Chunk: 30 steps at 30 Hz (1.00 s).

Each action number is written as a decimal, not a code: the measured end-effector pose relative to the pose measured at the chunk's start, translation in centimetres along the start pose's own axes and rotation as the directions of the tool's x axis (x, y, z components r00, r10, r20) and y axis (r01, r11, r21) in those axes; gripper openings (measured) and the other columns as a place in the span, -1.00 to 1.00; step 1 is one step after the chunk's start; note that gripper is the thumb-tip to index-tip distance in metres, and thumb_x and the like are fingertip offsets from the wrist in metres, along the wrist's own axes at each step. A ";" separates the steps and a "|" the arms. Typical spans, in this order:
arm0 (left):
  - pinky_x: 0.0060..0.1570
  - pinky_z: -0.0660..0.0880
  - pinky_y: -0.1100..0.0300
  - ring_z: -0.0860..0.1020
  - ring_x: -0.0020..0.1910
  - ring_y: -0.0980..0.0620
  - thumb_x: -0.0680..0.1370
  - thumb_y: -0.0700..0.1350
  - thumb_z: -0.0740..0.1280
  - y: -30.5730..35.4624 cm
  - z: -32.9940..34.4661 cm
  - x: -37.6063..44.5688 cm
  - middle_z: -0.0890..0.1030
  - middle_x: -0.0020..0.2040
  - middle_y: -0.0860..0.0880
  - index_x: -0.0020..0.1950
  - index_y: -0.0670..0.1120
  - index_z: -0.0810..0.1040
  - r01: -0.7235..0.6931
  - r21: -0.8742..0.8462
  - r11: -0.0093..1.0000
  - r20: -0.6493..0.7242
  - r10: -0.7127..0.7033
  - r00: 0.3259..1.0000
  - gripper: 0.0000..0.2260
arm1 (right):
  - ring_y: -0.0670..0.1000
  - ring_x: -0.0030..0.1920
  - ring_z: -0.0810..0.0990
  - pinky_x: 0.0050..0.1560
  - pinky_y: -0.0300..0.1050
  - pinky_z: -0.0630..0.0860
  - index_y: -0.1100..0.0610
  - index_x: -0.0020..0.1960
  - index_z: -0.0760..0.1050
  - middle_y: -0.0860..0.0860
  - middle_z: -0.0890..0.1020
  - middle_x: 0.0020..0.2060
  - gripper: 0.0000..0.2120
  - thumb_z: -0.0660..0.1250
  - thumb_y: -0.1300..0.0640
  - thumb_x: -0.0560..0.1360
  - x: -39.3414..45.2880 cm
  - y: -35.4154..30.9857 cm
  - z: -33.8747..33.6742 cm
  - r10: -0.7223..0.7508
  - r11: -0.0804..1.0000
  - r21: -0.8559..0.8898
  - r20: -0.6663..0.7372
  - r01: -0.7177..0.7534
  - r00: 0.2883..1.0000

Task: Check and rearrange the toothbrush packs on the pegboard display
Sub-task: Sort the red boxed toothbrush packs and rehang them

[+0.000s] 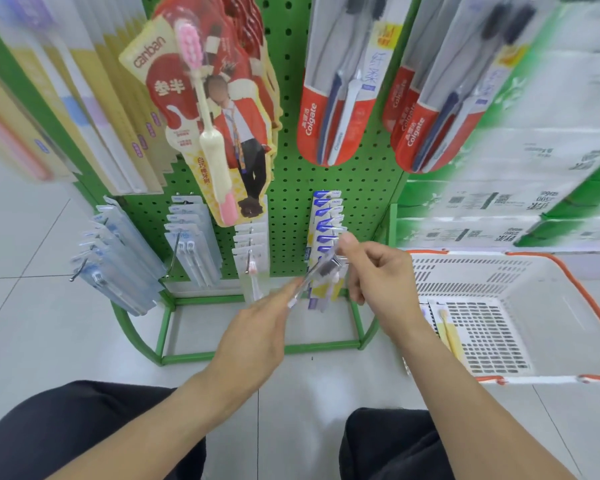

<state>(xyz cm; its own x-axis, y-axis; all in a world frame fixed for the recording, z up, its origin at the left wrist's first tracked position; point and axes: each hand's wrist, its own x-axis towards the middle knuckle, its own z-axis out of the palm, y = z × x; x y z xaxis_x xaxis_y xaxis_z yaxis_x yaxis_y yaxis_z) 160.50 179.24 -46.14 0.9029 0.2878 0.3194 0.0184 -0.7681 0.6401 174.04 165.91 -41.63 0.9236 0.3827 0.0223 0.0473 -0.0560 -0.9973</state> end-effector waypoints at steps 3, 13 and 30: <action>-0.10 0.55 0.24 0.61 -0.19 0.05 0.62 -0.35 0.25 1.5 -1.2 0.6 0.68 -0.11 0.13 0.22 0.26 0.56 0.195 -0.297 0.935 0.033 -0.195 0.980 -0.52 | 0.00 -0.40 0.37 -0.35 -0.19 0.34 0.10 -0.12 0.70 0.29 0.47 -0.42 -0.72 0.47 -0.13 0.50 -0.7 -0.4 -0.3 -0.212 0.977 -0.009 -0.060 0.212 0.975; 0.14 0.61 -0.08 0.69 0.10 -0.06 0.63 -0.35 0.26 8.1 -5.4 4.5 0.72 0.10 -0.02 0.28 -0.06 0.55 0.081 -0.687 0.722 -0.111 -0.214 0.970 -0.70 | 0.06 -0.18 0.64 -0.19 -0.08 0.57 -0.26 0.43 0.36 -0.04 0.64 -0.01 -0.28 0.60 0.09 0.39 -3.0 -2.8 -0.2 -0.363 0.931 0.059 0.062 0.359 0.930; -0.08 0.57 0.02 0.61 0.00 -0.17 0.65 -0.11 0.25 12.0 -9.0 11.0 0.63 0.11 -0.21 0.62 0.21 -0.02 -0.068 -0.037 0.997 -0.274 0.055 0.960 -0.35 | -0.11 -0.25 0.59 -0.20 -0.24 0.52 -0.12 0.50 0.38 -0.16 0.63 -0.10 -0.35 0.53 0.10 0.48 1.5 -10.8 -0.4 -0.500 0.866 -0.061 -0.148 0.497 0.853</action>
<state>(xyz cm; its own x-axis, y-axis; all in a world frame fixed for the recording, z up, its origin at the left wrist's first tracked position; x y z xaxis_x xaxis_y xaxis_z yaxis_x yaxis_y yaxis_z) 166.78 178.36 -28.66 0.7499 0.3908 0.5337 -0.0586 -0.7644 0.6420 175.09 166.70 -30.77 0.8208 0.2183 0.5279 0.5229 0.0848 -0.8481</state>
